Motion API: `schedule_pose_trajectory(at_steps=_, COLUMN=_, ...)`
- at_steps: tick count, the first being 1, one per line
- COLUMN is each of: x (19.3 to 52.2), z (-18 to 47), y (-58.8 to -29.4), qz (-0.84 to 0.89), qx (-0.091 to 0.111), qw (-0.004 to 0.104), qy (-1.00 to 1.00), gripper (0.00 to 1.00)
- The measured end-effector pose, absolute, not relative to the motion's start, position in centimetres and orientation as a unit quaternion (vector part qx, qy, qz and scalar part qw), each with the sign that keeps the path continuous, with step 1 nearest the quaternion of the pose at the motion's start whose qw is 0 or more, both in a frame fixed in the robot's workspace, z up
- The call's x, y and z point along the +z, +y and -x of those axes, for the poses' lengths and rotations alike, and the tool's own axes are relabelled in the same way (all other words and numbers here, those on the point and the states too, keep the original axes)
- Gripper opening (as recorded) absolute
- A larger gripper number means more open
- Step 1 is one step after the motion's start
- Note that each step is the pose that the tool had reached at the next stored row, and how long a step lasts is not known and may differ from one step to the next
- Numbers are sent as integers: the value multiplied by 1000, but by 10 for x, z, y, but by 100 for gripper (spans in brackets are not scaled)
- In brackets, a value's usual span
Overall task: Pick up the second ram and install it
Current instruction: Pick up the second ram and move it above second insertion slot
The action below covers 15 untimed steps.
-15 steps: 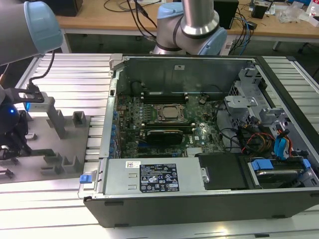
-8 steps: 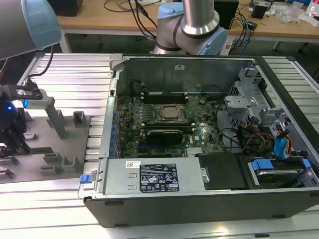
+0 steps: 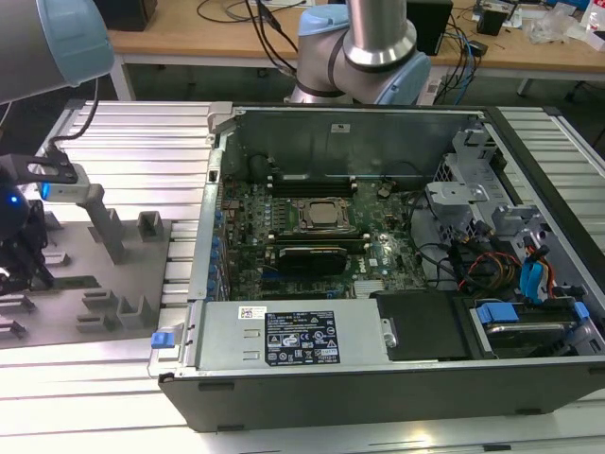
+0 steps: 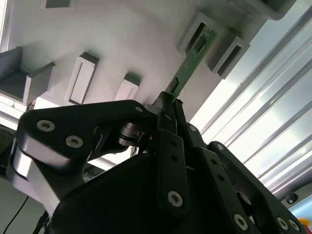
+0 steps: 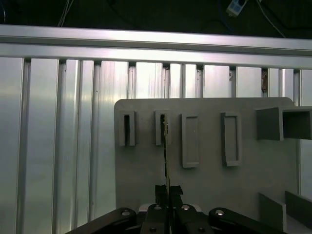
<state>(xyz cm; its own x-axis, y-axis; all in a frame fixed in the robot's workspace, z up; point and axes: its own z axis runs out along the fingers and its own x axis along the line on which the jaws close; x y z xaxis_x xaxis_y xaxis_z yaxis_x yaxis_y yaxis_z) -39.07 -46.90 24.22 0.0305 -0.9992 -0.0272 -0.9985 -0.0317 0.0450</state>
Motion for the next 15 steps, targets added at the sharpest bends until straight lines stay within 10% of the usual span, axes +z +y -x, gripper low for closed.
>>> schedule_pose_trajectory(at_steps=15, x=257, z=391, y=-469, qz=-718, qx=-25, qw=7, qy=-696, gripper=13)
